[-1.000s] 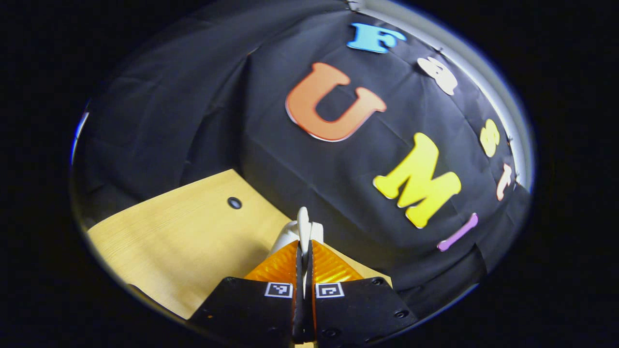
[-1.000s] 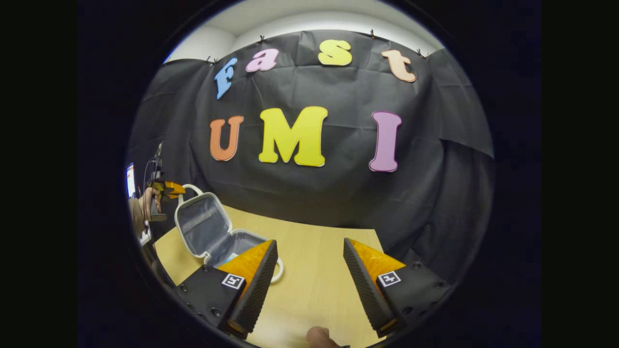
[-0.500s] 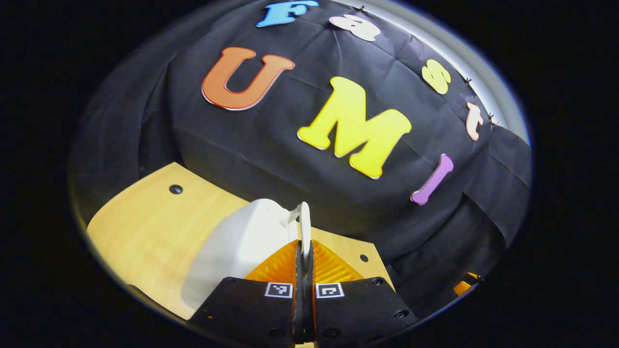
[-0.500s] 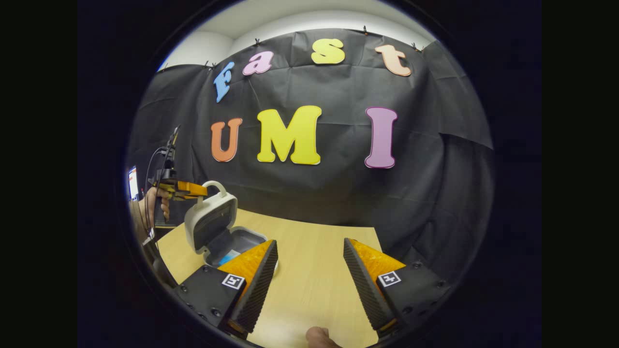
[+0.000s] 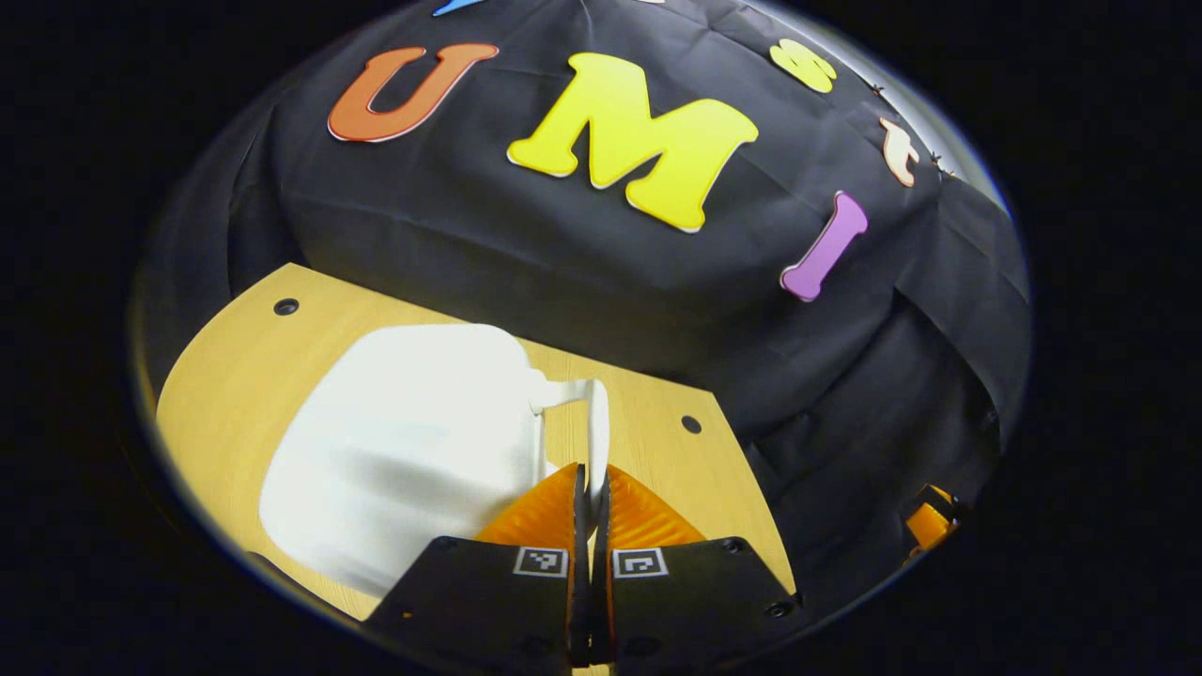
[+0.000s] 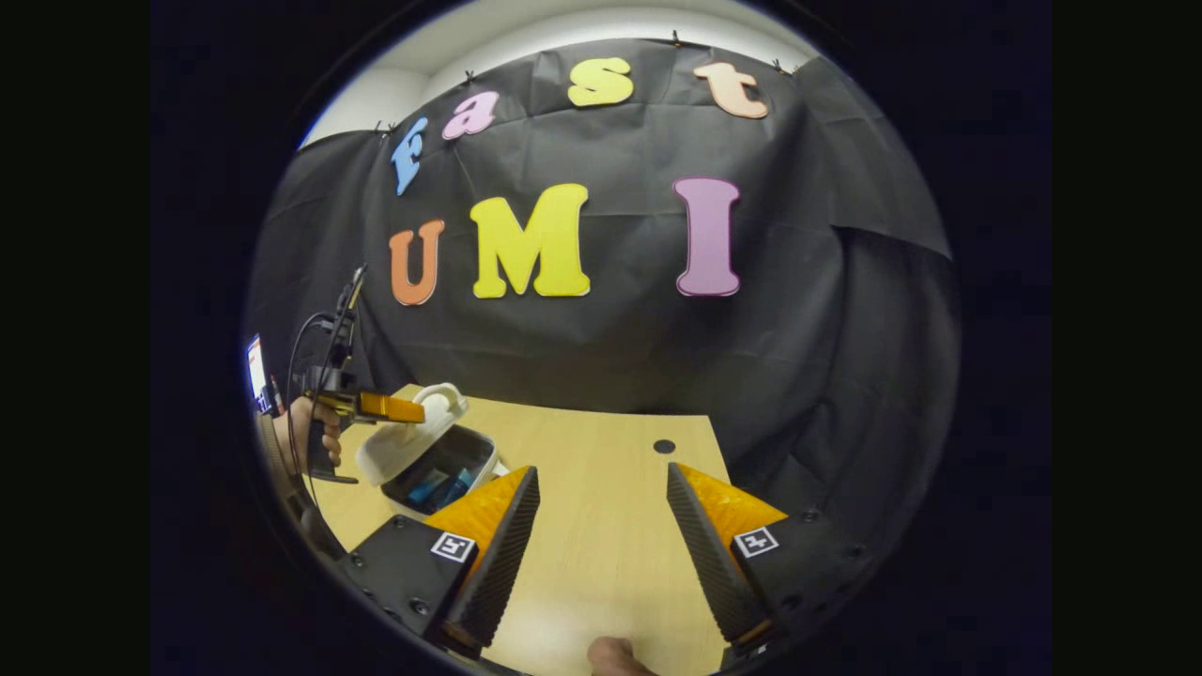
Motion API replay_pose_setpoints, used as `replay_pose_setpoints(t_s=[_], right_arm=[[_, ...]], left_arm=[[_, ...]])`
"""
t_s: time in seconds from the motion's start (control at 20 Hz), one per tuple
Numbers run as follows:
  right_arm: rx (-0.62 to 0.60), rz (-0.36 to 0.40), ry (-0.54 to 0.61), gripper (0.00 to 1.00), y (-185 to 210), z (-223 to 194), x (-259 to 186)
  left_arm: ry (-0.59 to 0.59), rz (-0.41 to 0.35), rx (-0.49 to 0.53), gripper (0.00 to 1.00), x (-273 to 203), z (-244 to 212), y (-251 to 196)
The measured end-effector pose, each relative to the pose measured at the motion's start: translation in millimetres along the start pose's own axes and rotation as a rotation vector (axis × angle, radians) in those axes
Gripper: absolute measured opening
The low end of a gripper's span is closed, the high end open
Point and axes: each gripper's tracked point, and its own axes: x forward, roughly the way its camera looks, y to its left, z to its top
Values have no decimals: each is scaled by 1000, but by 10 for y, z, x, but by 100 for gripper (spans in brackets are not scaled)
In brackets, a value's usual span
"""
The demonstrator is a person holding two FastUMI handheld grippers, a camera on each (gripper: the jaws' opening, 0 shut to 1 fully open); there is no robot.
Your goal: First open the suitcase, pack the skin care products into it, and then close the suitcase.
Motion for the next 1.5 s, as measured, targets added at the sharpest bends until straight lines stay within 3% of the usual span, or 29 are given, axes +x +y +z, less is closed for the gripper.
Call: replay_pose_setpoints(t_s=[0.2, 0.4, 0.6, 0.85, 0.9, 0.95, 1.0, 1.05, 1.1, 1.15, 1.2, 1.35, 1.4, 1.5], right_arm=[[42, -8, 37, 81, -75, -169, 15], [89, -15, 71, 81, -139, -360, 3], [113, -19, 99, 82, -177, -527, -4], [94, -15, 131, 82, -147, -661, 37], [90, -15, 133, 82, -132, -653, 64], [87, -19, 130, 79, -120, -613, 86], [80, -25, 124, 78, -112, -567, 114], [72, -27, 116, 78, -85, -510, 144], [64, -31, 103, 82, -67, -436, 171], [54, -33, 88, 78, -37, -356, 195], [39, -38, 76, 82, 1, -288, 226], [3, -44, 45, 78, 160, -112, 313], [-6, -51, 34, 78, 219, -38, 339], [-11, -50, 7, 82, 398, 125, 386]], left_arm=[[71, 44, 81, 4, 262, -282, -132], [181, 117, 253, 4, 540, -587, -159], [243, 163, 321, 4, 712, -826, -169], [253, 222, 490, 5, 814, -655, -188], [261, 217, 481, 8, 826, -636, -210], [256, 209, 451, 24, 860, -1040, -242], [249, 193, 410, 34, 779, -760, -258], [233, 190, 378, 63, 746, -695, -300], [219, 194, 356, 56, 693, -672, -293], [195, 202, 342, 75, 610, -612, -299], [167, 212, 338, 75, 524, -527, -299], [48, 279, 339, 96, 127, -93, -182], [4, 307, 328, 96, -14, 90, -148], [-80, 286, 296, 96, -207, 419, -183]])
